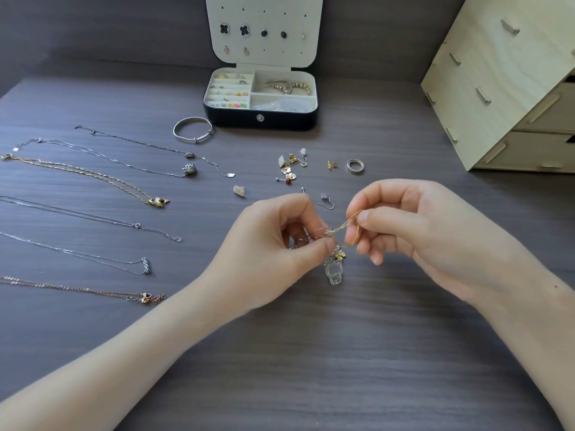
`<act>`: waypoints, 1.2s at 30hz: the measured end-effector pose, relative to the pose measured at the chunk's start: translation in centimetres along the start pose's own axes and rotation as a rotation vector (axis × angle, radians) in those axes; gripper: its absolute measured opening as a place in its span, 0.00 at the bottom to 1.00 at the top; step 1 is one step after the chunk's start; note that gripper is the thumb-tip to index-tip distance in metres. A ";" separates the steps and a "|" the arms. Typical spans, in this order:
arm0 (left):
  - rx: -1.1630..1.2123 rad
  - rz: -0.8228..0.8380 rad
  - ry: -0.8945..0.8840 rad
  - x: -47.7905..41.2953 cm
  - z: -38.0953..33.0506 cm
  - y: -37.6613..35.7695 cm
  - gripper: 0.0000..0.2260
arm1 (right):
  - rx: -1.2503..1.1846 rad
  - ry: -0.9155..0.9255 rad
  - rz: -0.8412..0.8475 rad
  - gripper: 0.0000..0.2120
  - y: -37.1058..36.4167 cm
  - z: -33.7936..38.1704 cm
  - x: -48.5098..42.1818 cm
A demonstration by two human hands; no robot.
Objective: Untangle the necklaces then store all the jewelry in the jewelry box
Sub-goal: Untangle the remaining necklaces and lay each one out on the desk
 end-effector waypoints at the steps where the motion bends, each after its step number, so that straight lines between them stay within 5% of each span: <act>1: -0.028 0.009 -0.011 0.0 0.1 0.0 0.06 | 0.011 -0.003 -0.014 0.13 0.1 0.0 0.0; 22: -0.158 0.133 0.037 0.1 -0.2 0.0 0.10 | 0.353 0.181 -0.283 0.08 0.7 -0.2 -0.5; 30: -0.128 0.101 0.029 0.1 -0.2 0.0 0.06 | 0.605 0.170 -0.215 0.05 0.1 -0.7 -0.6; 36: -0.203 0.046 -0.021 0.1 -0.2 0.1 0.08 | 0.485 0.383 -0.401 0.04 0.5 0.3 0.1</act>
Point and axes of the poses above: each hand's wrist, its own x-axis away from the middle knuckle, its own y-axis out of the back of the hand, z = x × y, the point moved 5 cm from there along -x, towards the middle knuckle, and after that the axes turned 14 degrees about -y, right-handed, at the moved point
